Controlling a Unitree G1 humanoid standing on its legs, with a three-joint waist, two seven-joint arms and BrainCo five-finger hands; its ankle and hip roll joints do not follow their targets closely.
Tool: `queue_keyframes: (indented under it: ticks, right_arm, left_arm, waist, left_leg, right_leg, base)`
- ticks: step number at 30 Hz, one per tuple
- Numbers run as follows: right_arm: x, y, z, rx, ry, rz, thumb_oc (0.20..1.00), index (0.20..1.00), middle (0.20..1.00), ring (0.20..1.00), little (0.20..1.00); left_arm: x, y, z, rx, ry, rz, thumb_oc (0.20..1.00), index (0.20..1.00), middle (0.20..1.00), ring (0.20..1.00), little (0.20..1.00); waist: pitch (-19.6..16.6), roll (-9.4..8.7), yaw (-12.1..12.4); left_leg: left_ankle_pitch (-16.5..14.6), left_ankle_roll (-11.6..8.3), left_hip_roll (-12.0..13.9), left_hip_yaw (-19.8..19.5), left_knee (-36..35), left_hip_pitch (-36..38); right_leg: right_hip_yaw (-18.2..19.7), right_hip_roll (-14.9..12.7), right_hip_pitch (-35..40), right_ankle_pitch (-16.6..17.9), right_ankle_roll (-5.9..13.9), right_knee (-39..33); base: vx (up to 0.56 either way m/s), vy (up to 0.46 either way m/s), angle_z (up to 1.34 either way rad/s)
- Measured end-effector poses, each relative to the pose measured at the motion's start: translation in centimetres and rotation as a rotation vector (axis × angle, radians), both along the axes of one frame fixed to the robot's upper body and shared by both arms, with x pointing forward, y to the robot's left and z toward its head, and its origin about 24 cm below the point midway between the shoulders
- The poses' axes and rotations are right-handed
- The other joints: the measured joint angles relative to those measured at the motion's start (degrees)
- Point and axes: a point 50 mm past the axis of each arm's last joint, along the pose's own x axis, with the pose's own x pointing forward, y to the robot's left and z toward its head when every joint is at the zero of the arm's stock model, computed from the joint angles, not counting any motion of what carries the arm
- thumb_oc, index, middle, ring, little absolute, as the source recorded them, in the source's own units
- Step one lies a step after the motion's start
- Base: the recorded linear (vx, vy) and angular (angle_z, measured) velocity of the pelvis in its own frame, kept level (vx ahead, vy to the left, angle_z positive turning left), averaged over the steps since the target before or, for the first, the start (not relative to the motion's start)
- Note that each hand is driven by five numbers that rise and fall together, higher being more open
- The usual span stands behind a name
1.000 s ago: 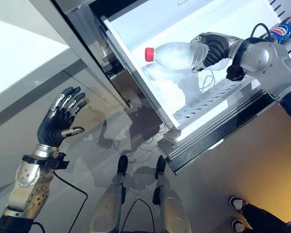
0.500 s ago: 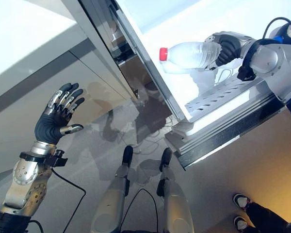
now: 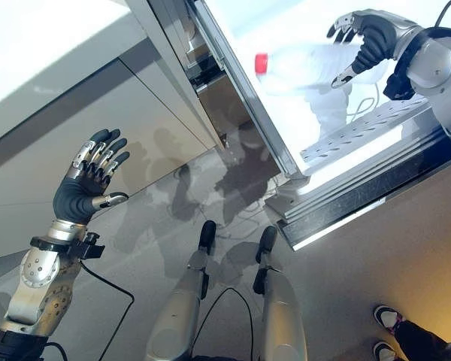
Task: Take the drinks into the refrigerator
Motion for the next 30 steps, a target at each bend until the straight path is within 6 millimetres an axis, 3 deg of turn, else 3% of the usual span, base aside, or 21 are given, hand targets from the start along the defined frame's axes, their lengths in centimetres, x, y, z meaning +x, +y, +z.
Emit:
queue_keyframes:
  ticks: [7, 13, 19, 24, 25, 27, 28, 29, 30]
  right_arm:
    - [0.0, 0.0, 0.2, 0.009, -0.013, 0.004, 1.0, 1.0, 1.0, 1.0, 1.0]
    - [0.3, -0.3, -1.1, 0.012, 0.018, -0.006, 1.0, 1.0, 1.0, 1.0, 1.0]
    - [-0.3, 1.2, -0.9, 0.008, 0.004, 0.075, 1.0, 1.0, 1.0, 1.0, 1.0]
    - [-5.0, 1.0, 1.5, 0.037, -0.127, 0.224, 1.0, 1.0, 1.0, 1.0, 1.0]
    - [-5.8, 0.6, 1.6, 0.056, -0.158, 0.232, 1.0, 1.0, 1.0, 1.0, 1.0]
    - [-7.8, -1.1, 0.3, 0.149, -0.228, 0.256, 1.0, 1.0, 1.0, 1.0, 1.0]
    - [-10.4, -3.3, -1.6, 0.268, -0.319, 0.268, 1.0, 1.0, 1.0, 1.0, 1.0]
    - [-11.2, -5.0, -3.1, 0.3, -0.311, 0.206, 1.0, 1.0, 1.0, 1.0, 1.0]
    - [-12.8, -7.1, -4.4, 0.332, -0.324, 0.124, 1.0, 1.0, 1.0, 1.0, 1.0]
  left_arm:
    - [0.0, 0.0, 0.1, 0.0, -0.004, 0.001, 1.0, 1.0, 1.0, 1.0, 1.0]
    - [0.0, 0.0, 0.1, 0.001, -0.004, -0.001, 1.0, 1.0, 1.0, 1.0, 1.0]
    - [0.2, -0.2, 0.4, 0.002, -0.02, -0.015, 1.0, 1.0, 1.0, 1.0, 1.0]
    - [0.4, -0.3, 0.7, -0.004, -0.034, -0.022, 1.0, 1.0, 1.0, 1.0, 1.0]
    - [0.4, -0.4, 0.6, -0.006, -0.029, -0.025, 1.0, 1.0, 1.0, 1.0, 1.0]
    - [0.0, 0.0, 0.3, -0.043, -0.034, 0.002, 1.0, 1.0, 1.0, 1.0, 1.0]
    - [-1.0, 1.5, 0.3, -0.02, -0.038, 0.072, 1.0, 1.0, 1.0, 1.0, 1.0]
    - [-1.7, 2.7, -0.2, -0.014, -0.015, 0.125, 1.0, 1.0, 1.0, 1.0, 1.0]
    - [-1.7, 2.7, 0.1, 0.0, -0.022, 0.122, 1.0, 1.0, 1.0, 1.0, 1.0]
  waist:
    - [-0.08, 0.91, 0.07]
    - [-0.06, 0.99, 0.06]
    - [-0.04, 1.08, -0.45]
    - [-0.02, 0.98, -1.58]
    - [0.08, 0.73, -3.05]
    - [-0.1, -0.11, -5.08]
    - [-0.73, -1.45, -6.88]
    - [-1.87, -2.29, -8.31]
    - [-2.0, -2.41, -7.75]
  left_leg:
    - [0.75, -0.17, -0.2, -0.39, 0.23, 0.25]
    - [1.58, -0.5, -0.18, -1.49, 0.22, 0.83]
    - [1.65, -0.42, -0.27, -1.39, 0.21, 4.81]
    - [1.22, 0.08, -0.72, -1.13, 0.35, 8.41]
    - [0.77, 0.31, -0.77, -0.36, 1.01, 9.32]
    - [-0.7, 1.04, -0.81, 1.84, 2.35, 11.37]
    - [-2.33, 1.72, -0.74, 2.87, 2.85, 13.54]
    - [-3.37, 1.84, -0.53, 4.09, 3.56, 14.09]
    - [-4.29, 2.29, -0.62, 4.86, 4.12, 14.49]
  right_leg:
    - [-0.28, -0.23, 0.21, 0.02, -0.05, 0.95]
    - [-1.04, -0.52, 0.5, -0.29, -0.52, 2.71]
    - [-0.98, -0.88, 4.11, -1.18, -0.42, 4.0]
    - [-0.75, -1.12, 7.98, -1.22, -0.24, 3.53]
    - [0.19, -0.96, 9.07, -1.11, -0.14, 3.24]
    - [2.25, -0.58, 11.52, -1.8, 0.8, 2.74]
    - [4.52, 0.01, 13.67, -2.32, 1.42, 1.97]
    - [4.92, 0.07, 14.29, -2.15, 1.79, 1.63]
    - [5.48, 0.2, 14.85, -2.16, 1.78, 1.25]
  base:
    - [-0.04, -0.017, 0.04]
    - [-0.04, 0.019, 0.09]
    - [-0.01, 0.043, 0.04]
    - [0.04, 0.087, 0.01]
    - [0.17, 0.179, 0.05]
    - [0.17, 0.147, -0.01]
    - [0.15, 0.152, -0.4]
    - [0.12, 0.116, -0.48]
    - [0.09, 0.117, -0.45]
